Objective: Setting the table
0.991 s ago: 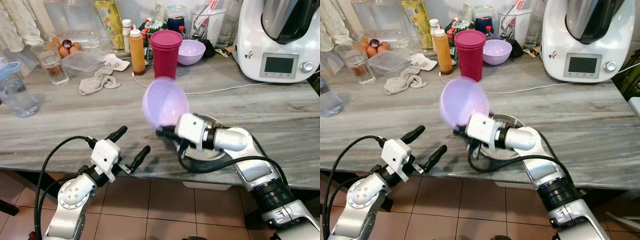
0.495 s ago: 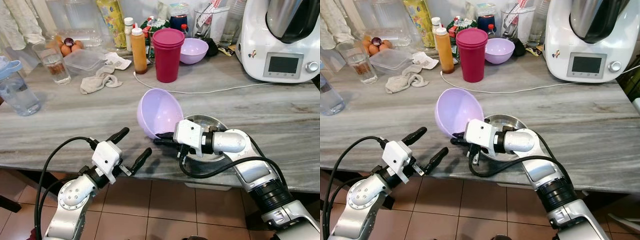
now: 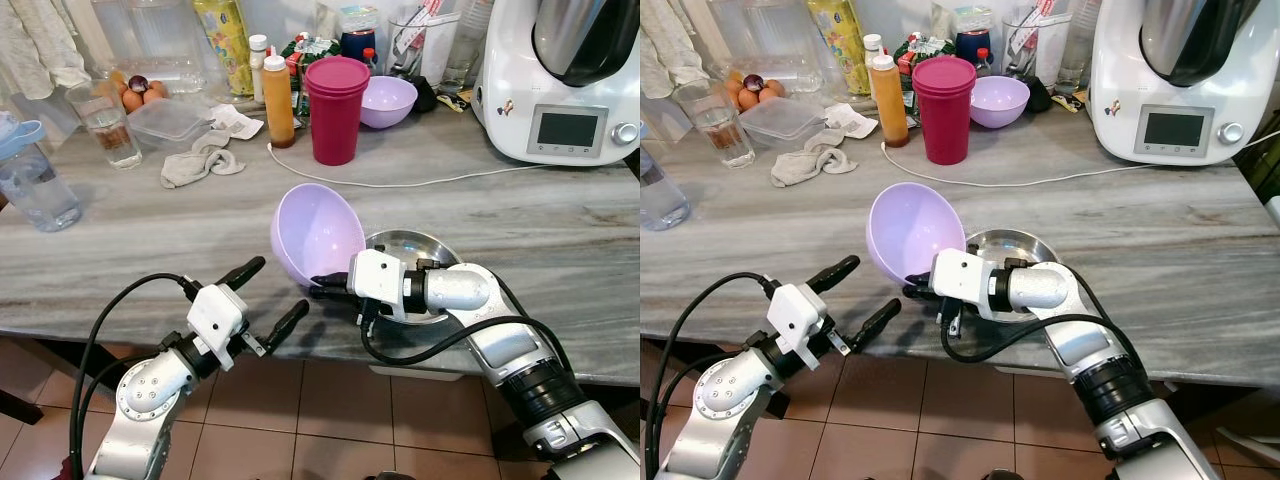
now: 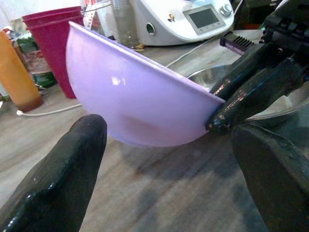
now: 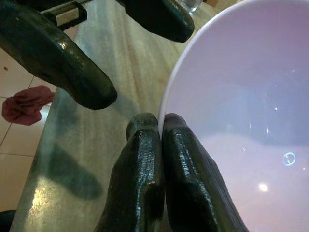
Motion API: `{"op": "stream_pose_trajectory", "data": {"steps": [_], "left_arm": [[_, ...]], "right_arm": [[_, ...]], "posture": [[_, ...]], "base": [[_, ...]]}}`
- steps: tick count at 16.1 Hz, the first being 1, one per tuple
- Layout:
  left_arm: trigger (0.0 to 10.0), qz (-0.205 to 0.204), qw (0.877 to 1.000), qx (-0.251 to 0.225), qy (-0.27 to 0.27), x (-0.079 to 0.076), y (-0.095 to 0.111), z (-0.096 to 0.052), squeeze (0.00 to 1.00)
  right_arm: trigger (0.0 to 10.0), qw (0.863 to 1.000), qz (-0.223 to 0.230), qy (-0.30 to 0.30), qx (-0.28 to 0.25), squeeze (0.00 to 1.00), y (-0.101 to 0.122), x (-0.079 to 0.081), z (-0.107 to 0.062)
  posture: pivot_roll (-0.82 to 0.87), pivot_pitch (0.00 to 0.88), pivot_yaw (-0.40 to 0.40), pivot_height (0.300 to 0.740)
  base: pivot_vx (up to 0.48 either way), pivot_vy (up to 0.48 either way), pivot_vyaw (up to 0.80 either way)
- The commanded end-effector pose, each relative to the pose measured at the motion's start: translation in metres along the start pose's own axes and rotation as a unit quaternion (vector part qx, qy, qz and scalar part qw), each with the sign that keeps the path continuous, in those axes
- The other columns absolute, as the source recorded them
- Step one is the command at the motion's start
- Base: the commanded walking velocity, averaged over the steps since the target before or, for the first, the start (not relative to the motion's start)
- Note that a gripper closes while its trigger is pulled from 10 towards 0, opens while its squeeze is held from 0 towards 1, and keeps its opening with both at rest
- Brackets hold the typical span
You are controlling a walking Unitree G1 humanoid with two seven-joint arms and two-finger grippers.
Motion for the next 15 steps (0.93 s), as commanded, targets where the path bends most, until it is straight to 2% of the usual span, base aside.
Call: {"op": "stream_pose_trajectory", "data": {"steps": [1,2,3,9,11,13,15], "left_arm": [[10.0,0.002,1.000,0.011,-0.010,-0.003,-0.004,-0.003,0.00],[10.0,-0.001,1.000,0.015,-0.014,-0.004,-0.008,-0.003,0.00],[10.0,-0.002,1.000,0.016,-0.015,-0.005,-0.009,-0.002,0.00],[10.0,-0.004,1.000,0.014,-0.017,-0.006,-0.009,0.001,0.00],[10.0,-0.004,1.000,0.013,-0.015,-0.006,-0.009,0.001,0.00],[10.0,-0.005,1.000,0.012,-0.011,-0.005,-0.008,0.002,0.00],[10.0,-0.005,1.000,0.011,-0.010,-0.004,-0.008,0.002,0.00]], "right_arm": [[10.0,1.000,0.002,0.015,0.006,0.60,-0.004,0.005,-0.002],[10.0,1.000,0.000,0.018,0.010,0.67,-0.006,0.005,-0.003],[10.0,1.000,-0.002,0.019,0.012,1.00,-0.007,0.005,-0.004],[10.0,1.000,-0.024,-0.003,0.016,1.00,-0.006,-0.004,-0.004],[10.0,0.999,-0.041,-0.029,0.012,1.00,-0.001,-0.016,-0.005],[10.0,0.994,-0.061,-0.092,0.004,1.00,0.009,-0.041,-0.010],[10.0,0.990,-0.063,-0.129,-0.007,1.00,0.018,-0.053,-0.014]], "posture": [[-0.21,0.111,0.052,0.740],[-0.21,0.111,0.052,0.740],[-0.21,0.111,0.052,0.740],[-0.21,0.108,0.060,0.740],[-0.21,0.107,0.057,0.740],[-0.21,0.106,0.058,0.740],[-0.21,0.103,0.059,0.740]], "base": [[0.000,0.000,0.00],[0.000,0.000,0.00],[0.000,0.000,0.00],[0.000,0.000,0.00],[0.000,0.000,0.00],[0.000,0.000,0.00],[0.000,0.000,0.00]]}}
Point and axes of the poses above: a point about 5 cm out from each wrist's last joint towards the gripper, its own z axis pointing out of the wrist towards the gripper, its own y axis along the axis of the wrist's last joint, x = y × z, the point moved 6 cm from there along z, pointing out of the wrist towards the gripper, and after that the axes turned 14 degrees about -z, right-handed, at the moved point
